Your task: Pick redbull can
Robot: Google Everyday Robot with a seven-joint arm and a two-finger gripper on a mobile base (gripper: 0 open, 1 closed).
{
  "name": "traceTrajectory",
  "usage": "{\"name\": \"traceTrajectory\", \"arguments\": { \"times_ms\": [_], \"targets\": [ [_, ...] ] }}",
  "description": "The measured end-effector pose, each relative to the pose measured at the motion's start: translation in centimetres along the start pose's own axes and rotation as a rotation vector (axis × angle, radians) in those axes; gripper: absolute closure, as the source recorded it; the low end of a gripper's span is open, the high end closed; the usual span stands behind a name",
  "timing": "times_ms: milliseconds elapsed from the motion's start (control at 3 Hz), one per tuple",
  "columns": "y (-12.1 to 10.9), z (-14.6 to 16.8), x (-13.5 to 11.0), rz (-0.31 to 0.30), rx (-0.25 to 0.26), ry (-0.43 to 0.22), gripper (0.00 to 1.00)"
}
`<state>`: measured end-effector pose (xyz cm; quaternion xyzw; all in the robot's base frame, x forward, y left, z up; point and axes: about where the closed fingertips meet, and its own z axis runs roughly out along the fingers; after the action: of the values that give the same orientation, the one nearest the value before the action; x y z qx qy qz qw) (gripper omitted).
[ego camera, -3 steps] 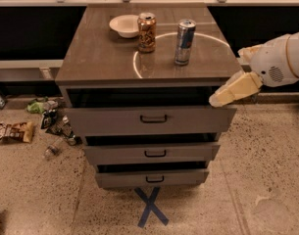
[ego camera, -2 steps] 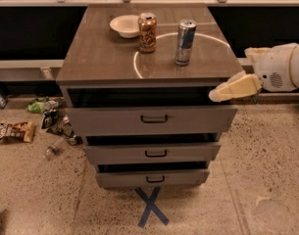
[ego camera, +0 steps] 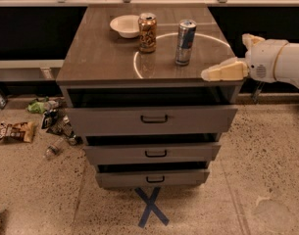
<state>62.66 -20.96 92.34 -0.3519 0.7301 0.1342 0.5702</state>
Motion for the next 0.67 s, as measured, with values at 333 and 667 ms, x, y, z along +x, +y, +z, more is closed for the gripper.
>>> {"name": "traceTrajectory", "arguments": {
  "times_ms": [333,667],
  "targets": [
    [-0.02,0.05,0.07,0.0,0.001,0.0,0.0],
    [-0.51,0.94,0.28,0.03,0.051,-0.013,0.0]
  ]
}}
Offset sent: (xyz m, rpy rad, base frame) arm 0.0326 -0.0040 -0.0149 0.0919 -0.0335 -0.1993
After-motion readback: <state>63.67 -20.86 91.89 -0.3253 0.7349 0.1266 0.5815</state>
